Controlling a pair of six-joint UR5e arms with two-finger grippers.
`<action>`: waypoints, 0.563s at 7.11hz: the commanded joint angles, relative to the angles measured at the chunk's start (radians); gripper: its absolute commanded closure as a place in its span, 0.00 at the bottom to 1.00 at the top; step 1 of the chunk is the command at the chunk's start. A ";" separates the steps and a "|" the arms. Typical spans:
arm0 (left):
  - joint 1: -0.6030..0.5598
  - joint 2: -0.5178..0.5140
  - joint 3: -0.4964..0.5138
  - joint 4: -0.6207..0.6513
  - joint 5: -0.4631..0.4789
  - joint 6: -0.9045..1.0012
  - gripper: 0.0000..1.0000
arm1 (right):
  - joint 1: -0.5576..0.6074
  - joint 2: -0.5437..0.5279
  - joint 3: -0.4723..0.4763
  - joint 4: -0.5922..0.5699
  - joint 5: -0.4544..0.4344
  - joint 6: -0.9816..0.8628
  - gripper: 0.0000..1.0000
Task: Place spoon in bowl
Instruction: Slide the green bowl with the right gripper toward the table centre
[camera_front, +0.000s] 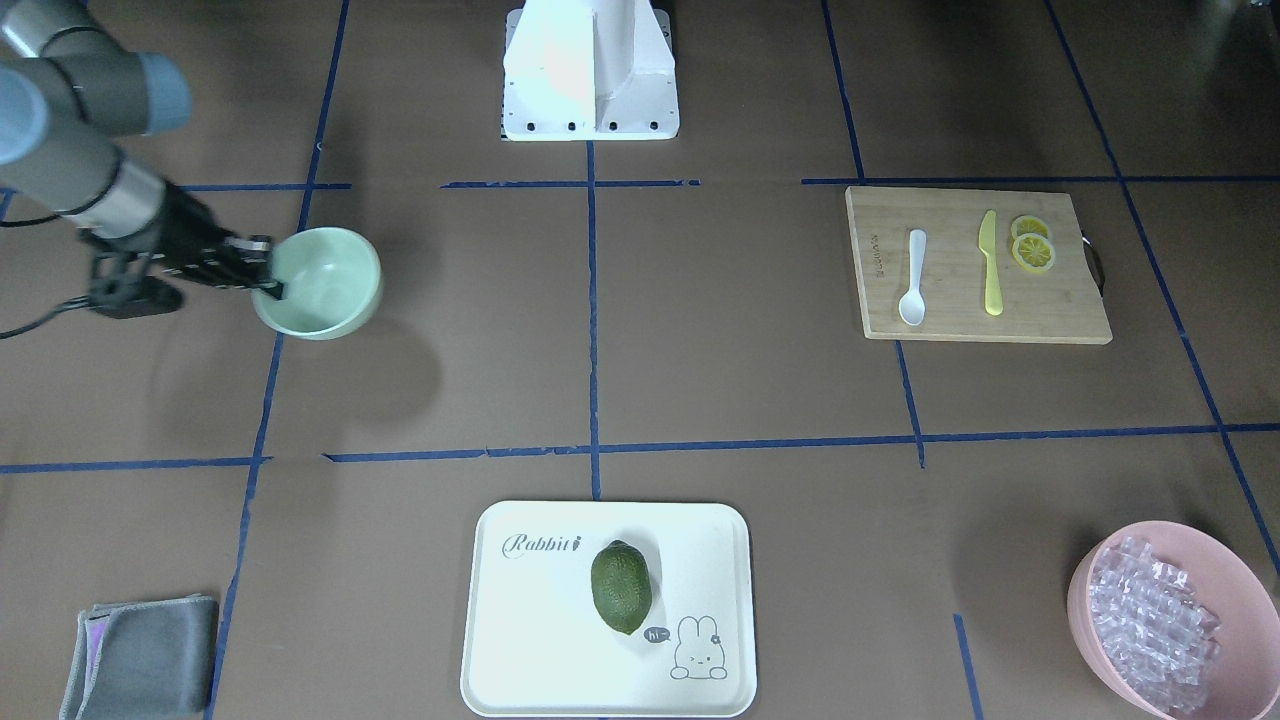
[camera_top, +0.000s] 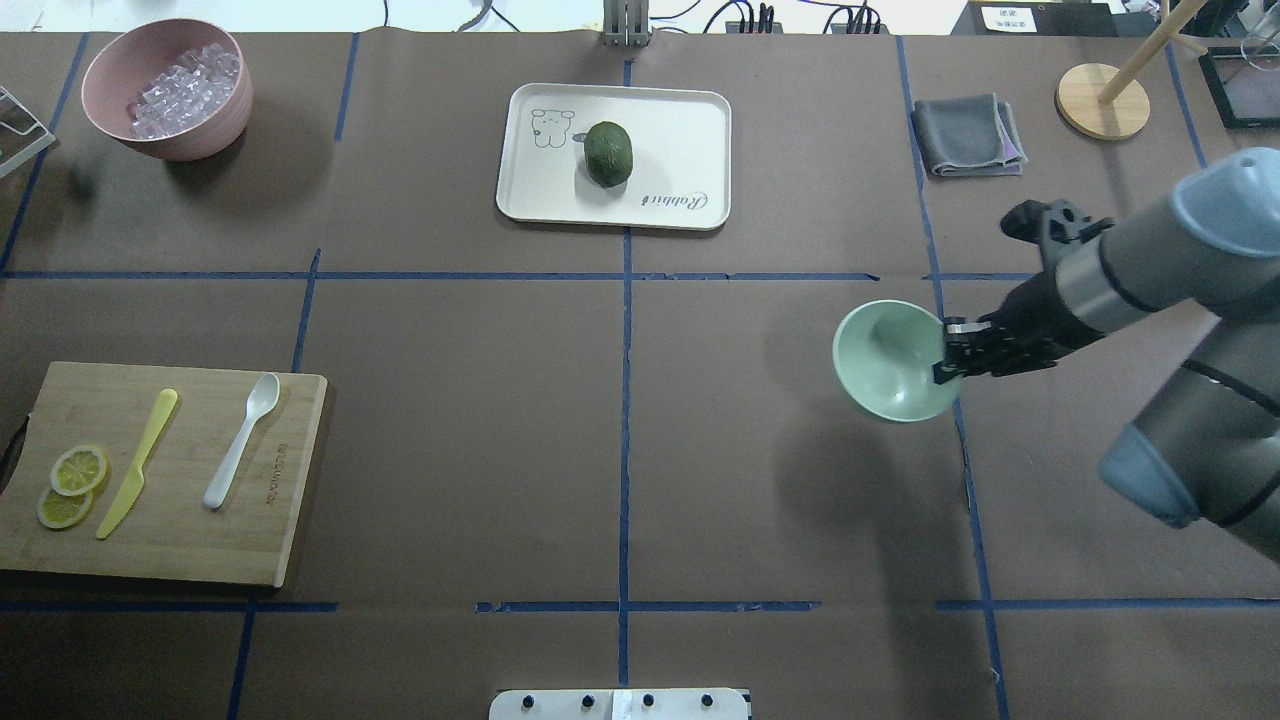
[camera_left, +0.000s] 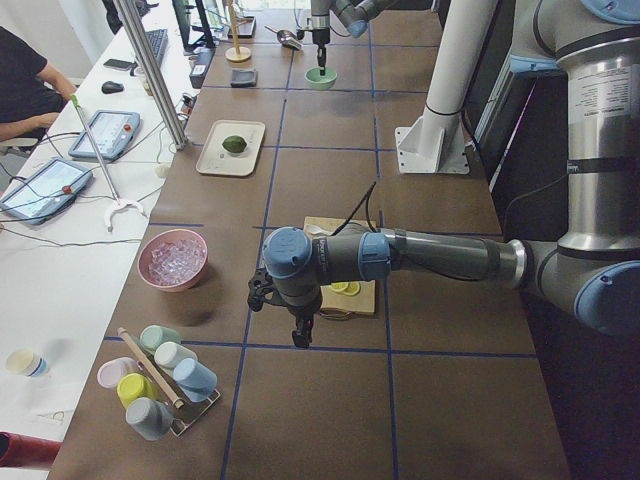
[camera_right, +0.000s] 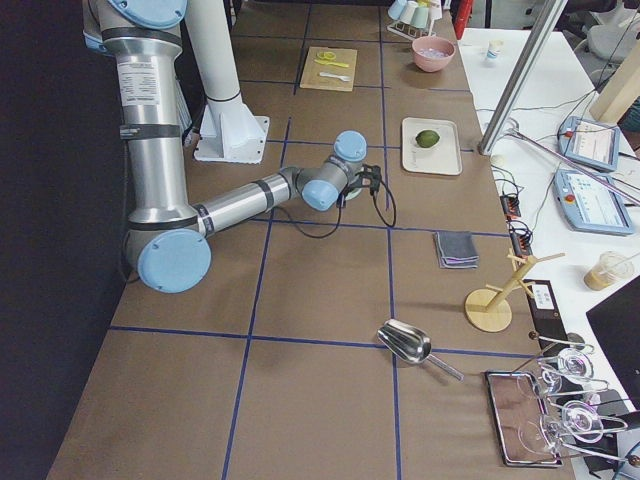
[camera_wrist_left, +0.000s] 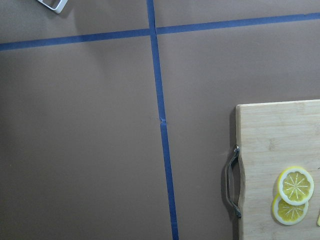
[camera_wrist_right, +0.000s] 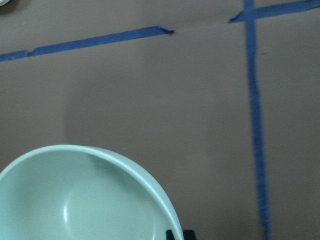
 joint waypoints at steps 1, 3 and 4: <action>0.000 0.002 0.020 -0.059 -0.002 -0.003 0.00 | -0.186 0.273 -0.049 -0.147 -0.139 0.199 1.00; 0.002 0.002 0.020 -0.060 -0.024 -0.003 0.00 | -0.239 0.413 -0.211 -0.140 -0.223 0.280 1.00; 0.002 0.002 0.018 -0.060 -0.024 -0.003 0.00 | -0.239 0.421 -0.233 -0.140 -0.227 0.279 1.00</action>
